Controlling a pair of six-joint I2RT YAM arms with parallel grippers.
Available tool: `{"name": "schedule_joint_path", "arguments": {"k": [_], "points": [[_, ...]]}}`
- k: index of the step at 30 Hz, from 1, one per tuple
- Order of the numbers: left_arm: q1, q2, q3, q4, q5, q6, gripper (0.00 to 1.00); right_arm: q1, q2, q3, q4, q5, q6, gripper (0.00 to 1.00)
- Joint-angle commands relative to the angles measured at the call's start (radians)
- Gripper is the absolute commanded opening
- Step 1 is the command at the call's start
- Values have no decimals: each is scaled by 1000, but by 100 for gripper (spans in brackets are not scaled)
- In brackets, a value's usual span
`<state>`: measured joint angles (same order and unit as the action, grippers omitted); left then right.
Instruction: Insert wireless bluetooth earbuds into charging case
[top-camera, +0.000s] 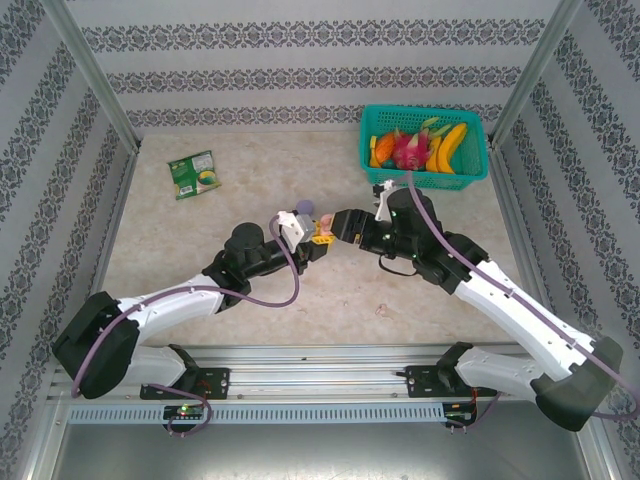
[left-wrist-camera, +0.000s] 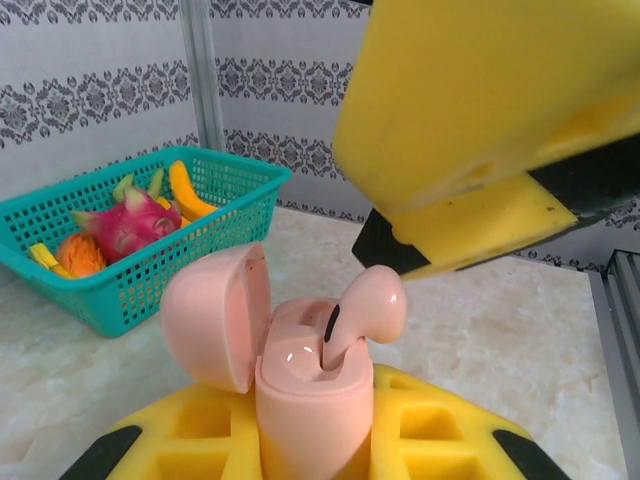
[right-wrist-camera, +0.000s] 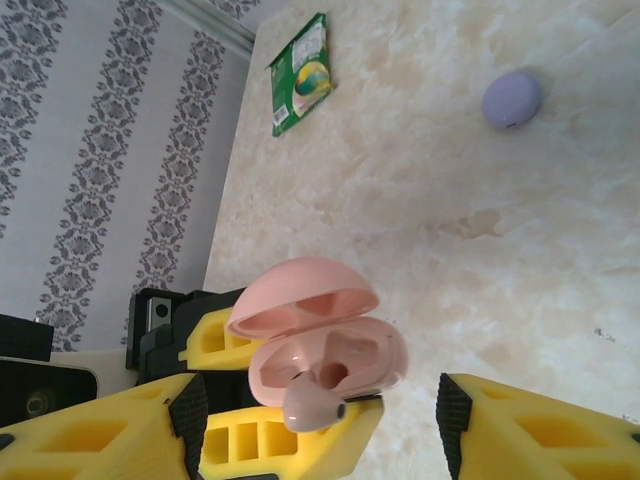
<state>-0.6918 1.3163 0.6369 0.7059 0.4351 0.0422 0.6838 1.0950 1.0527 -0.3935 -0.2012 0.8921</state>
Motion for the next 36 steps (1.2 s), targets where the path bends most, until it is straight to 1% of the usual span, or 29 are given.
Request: {"name": "schedule_joint_path", "arguments": {"k": [1,7,18,27,31,36], "points": [[12,14,7,9,22,-2,0,24,27,49,0,-5,10,64],[12,27,15,9,13,-2,0,53,63,77,5,2,8,64],[12,50,12,25,-8,-12,0,69,89,97,36,-21,38,62],[12,62,12,47,-3,-33,0,73,108,102,74,-19,67,62],[12,69,9,59,-9,-39,0,75,120,119,63,-22,76,62],[12,65,2,67,-24,-39,0,73,103,99,39,5,87,62]]}}
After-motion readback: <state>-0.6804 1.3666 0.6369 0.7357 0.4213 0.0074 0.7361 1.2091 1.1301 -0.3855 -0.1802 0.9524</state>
